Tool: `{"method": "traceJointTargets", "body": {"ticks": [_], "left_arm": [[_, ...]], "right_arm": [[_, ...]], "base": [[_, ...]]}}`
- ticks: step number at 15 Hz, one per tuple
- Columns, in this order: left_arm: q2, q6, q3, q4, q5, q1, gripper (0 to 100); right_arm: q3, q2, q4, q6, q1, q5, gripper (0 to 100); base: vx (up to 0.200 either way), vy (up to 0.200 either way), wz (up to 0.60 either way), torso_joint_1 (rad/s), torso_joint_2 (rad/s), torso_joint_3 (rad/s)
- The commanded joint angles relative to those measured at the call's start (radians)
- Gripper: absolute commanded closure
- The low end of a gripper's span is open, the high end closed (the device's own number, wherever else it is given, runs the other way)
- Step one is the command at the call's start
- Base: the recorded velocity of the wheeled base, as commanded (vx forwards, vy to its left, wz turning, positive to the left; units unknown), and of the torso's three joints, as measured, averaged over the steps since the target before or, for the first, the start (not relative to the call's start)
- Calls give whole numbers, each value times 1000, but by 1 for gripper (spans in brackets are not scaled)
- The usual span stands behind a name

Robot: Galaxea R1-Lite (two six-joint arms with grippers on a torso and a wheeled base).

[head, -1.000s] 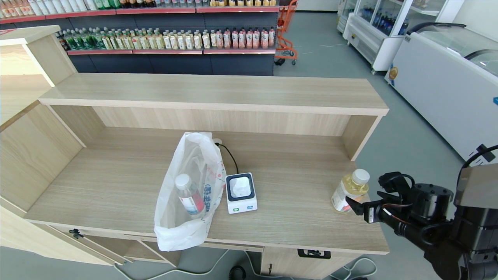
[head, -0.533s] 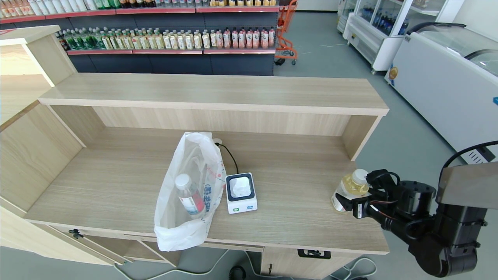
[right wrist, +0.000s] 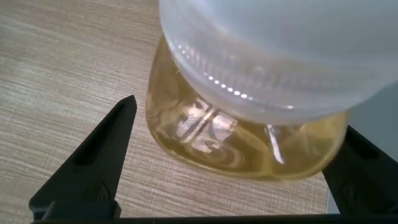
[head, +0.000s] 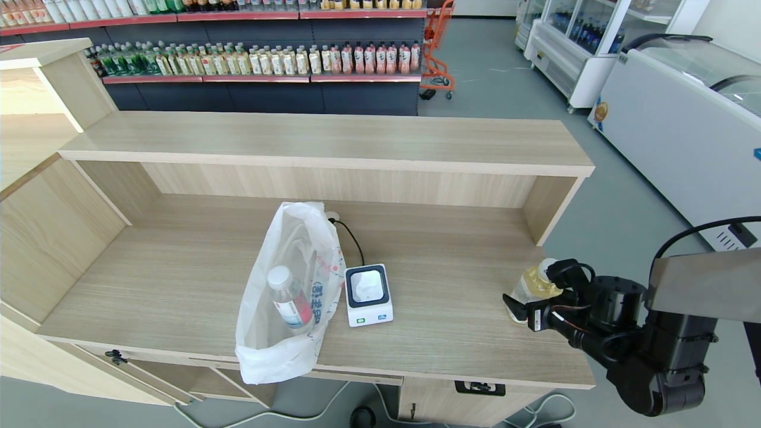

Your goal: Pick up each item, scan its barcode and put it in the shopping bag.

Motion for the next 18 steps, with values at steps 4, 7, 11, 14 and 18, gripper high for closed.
{"method": "traceJointTargets", "body": {"ticks": [4, 7, 11, 14, 18], "left_arm": [[0, 1, 0, 1, 0, 0, 100], [0, 1, 0, 1, 0, 0, 100], [0, 1, 0, -1, 0, 0, 100], [1, 1, 0, -1, 0, 0, 100], [0, 1, 0, 1, 0, 0, 100]], "right_arm": [[-29, 29, -1, 1, 16, 1, 0], [-64, 52, -1, -4, 27, 1, 0], [-98, 66, -1, -4, 27, 13, 100], [-100, 40, -1, -5, 22, 19, 100], [-75, -26, -1, 2, 13, 36, 100]], "base": [[0, 0, 0, 0, 0, 0], [0, 0, 0, 0, 0, 0], [0, 0, 0, 0, 0, 0], [0, 0, 0, 0, 0, 0], [0, 0, 0, 0, 0, 0]]}}
